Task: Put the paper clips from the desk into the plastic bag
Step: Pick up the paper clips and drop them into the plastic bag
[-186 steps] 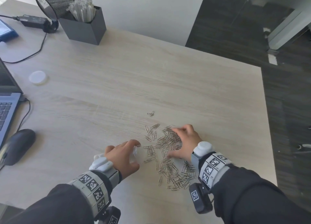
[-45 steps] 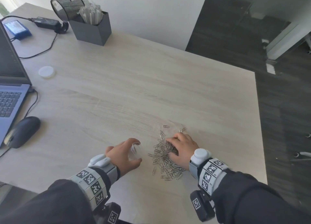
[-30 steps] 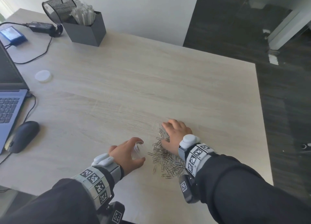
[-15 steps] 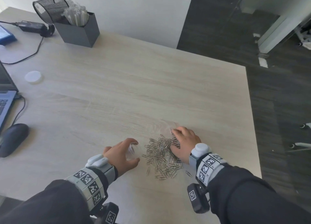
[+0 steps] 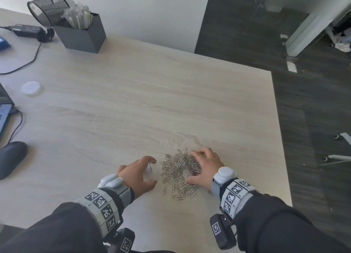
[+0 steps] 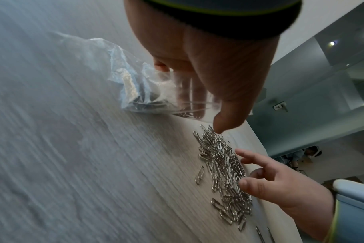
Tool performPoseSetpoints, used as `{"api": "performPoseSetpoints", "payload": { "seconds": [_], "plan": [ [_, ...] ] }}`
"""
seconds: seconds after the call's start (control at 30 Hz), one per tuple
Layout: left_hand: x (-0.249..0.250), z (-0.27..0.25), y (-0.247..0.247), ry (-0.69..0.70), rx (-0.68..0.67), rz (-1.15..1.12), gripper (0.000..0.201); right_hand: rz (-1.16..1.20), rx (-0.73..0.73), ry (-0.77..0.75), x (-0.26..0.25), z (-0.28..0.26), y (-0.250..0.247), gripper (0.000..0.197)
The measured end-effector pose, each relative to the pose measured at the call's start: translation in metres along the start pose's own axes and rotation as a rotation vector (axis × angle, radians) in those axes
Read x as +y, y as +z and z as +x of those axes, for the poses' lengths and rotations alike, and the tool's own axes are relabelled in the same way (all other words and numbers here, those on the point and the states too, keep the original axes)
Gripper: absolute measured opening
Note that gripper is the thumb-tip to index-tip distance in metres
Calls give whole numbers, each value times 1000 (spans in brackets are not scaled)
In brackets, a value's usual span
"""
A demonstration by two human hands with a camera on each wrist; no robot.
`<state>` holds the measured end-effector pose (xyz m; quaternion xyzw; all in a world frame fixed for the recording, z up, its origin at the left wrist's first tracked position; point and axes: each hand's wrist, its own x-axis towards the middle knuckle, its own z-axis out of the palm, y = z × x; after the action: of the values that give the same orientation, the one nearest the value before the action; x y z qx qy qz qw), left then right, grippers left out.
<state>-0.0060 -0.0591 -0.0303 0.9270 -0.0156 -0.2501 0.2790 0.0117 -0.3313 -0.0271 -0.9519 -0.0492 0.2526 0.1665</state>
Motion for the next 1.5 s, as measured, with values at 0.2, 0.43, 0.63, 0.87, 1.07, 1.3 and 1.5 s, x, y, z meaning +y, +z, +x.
{"api": "performPoseSetpoints", "payload": {
  "seconds": [0.2,0.43,0.63,0.87,1.07,1.3,1.5],
  "plan": [
    [4,-1,3,8,-1,79,67,80,38,-46,-6,4,13,50],
    [10,2,6,23,18,70,61,102,59,-13,-4,3,8,14],
    [16,6,9,29,34,61,57,304,95,145,3,-4,4,11],
    [24,6,11,50,25,77,54,604,112,166,-19,-8,-2,14],
    [23,8,15,64,-2,49,53,681,39,29,-64,-11,-8,12],
    [23,7,18,50,-8,-32,42,573,-40,-91,-87,-11,-10,18],
    [20,10,19,54,18,-32,45,598,56,3,-57,-10,-22,14]
  ]
}}
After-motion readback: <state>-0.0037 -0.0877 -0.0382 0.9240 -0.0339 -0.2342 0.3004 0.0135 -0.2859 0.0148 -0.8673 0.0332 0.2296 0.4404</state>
